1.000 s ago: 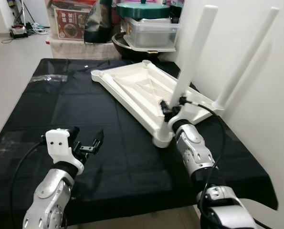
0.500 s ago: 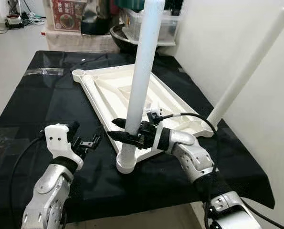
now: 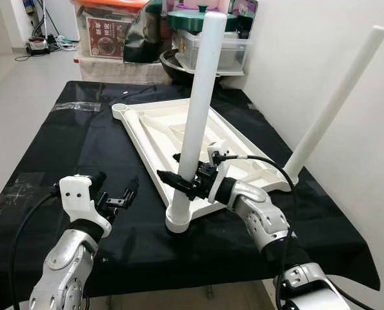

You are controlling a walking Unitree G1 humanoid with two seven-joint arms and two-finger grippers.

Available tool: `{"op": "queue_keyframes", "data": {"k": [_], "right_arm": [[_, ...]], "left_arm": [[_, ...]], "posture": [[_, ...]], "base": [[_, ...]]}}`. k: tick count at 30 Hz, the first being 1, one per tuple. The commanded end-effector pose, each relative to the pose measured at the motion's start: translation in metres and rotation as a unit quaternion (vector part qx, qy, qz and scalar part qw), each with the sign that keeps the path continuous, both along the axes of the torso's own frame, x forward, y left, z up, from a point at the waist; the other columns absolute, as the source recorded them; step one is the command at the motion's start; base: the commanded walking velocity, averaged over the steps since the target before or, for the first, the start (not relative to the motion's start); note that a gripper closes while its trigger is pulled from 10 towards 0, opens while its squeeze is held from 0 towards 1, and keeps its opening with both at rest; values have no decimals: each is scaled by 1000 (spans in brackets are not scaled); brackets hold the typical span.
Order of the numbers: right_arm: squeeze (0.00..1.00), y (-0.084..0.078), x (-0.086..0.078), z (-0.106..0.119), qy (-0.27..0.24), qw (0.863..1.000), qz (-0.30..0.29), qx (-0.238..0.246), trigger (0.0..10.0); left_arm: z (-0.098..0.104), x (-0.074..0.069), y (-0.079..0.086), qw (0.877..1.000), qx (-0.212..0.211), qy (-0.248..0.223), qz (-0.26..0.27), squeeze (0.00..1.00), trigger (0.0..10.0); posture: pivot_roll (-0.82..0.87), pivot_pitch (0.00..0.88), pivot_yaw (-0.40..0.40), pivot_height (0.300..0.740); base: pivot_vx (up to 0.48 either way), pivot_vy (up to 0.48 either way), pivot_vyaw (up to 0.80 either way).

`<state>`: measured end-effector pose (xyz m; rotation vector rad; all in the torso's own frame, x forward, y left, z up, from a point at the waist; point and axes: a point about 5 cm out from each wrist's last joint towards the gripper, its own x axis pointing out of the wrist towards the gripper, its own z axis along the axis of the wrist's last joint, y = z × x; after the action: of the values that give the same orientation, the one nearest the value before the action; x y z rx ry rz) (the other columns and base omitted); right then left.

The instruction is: Building children table

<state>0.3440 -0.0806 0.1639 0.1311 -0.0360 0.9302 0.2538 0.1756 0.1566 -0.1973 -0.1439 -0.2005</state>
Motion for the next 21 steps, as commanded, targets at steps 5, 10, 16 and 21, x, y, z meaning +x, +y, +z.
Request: {"op": "queue_keyframes", "data": {"k": [5,10,16,21], "right_arm": [[0,-37,22,6,39,948,-314,-10,10000],[0,-69,22,-10,95,857,-506,-31,10000],[0,-65,29,-2,92,850,-518,-31,10000],[0,-53,34,3,89,851,-517,-24,10000]], "left_arm": [[-4,-1,1,1000,3,12,-4,0,10000],[-4,-1,0,1000,4,12,-2,0,10000],[-3,-1,1,1000,3,10,-1,0,10000],[-3,0,0,1000,2,9,0,0,10000]], "posture": [[91,0,-98,740],[96,0,-103,740],[95,0,-111,740],[104,0,-118,740]], "base": [[0,0,0],[0,0,0],[0,0,0],[0,0,0]]}}
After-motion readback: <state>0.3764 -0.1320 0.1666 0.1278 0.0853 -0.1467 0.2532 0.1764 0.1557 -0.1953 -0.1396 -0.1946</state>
